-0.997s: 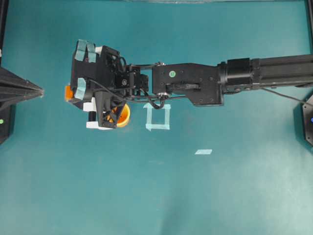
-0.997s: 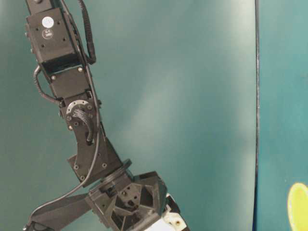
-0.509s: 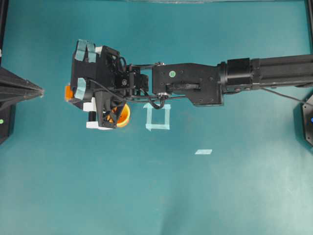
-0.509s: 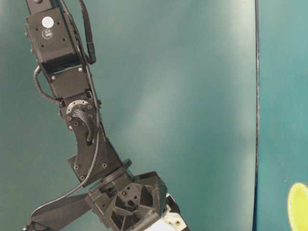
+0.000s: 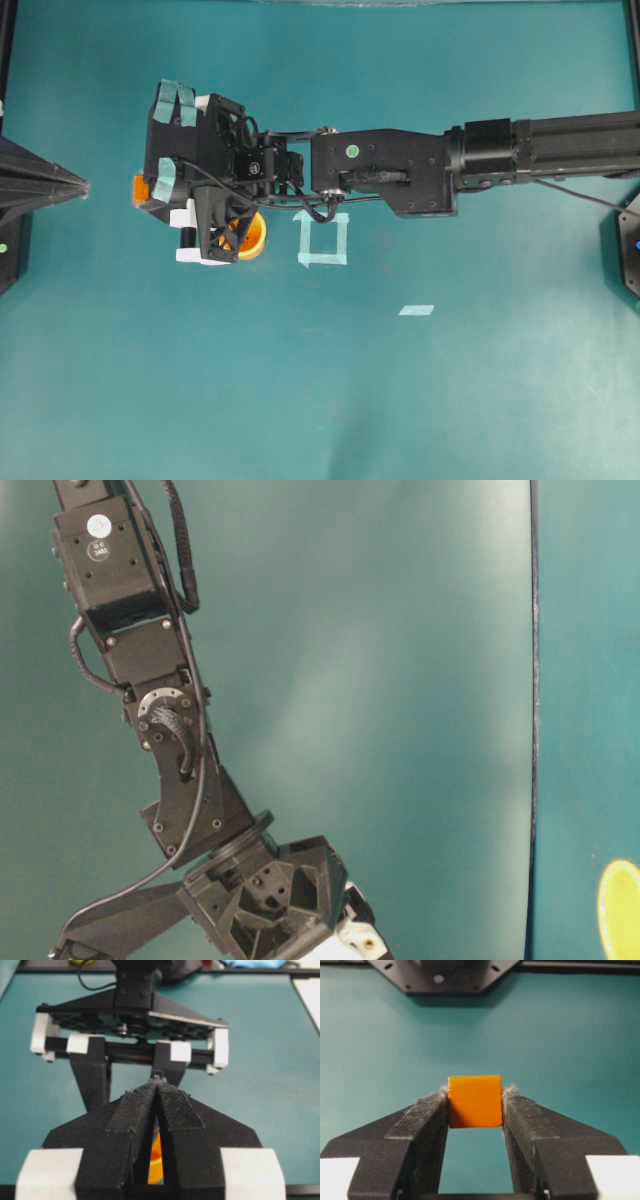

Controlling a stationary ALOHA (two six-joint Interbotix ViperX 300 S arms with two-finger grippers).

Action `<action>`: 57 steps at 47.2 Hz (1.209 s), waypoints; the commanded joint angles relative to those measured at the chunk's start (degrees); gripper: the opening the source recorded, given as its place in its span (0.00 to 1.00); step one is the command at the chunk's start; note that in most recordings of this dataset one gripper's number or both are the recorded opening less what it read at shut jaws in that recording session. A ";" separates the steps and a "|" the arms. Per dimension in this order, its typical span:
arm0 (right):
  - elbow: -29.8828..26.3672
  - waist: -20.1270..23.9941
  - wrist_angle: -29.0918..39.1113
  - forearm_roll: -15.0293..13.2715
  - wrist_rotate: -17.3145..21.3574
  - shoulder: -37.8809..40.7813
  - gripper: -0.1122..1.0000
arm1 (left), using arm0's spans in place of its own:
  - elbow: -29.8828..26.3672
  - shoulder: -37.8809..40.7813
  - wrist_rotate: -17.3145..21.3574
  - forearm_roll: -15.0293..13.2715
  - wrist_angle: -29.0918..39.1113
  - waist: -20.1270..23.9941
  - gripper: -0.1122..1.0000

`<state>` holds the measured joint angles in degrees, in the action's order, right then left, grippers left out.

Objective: Move the block to the left with right arm.

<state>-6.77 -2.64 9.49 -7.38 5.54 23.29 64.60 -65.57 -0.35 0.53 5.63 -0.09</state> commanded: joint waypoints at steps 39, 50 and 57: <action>-1.49 0.18 -0.70 1.23 0.18 -1.41 0.46 | -2.11 0.26 -0.09 0.09 -0.26 0.00 0.10; -1.41 0.18 -0.70 1.14 0.18 -1.41 0.46 | -2.11 0.26 -0.09 0.18 -0.35 0.00 0.10; -1.41 0.18 -0.70 1.23 0.18 -1.41 0.46 | -2.11 0.26 -0.09 0.09 -0.26 0.00 0.10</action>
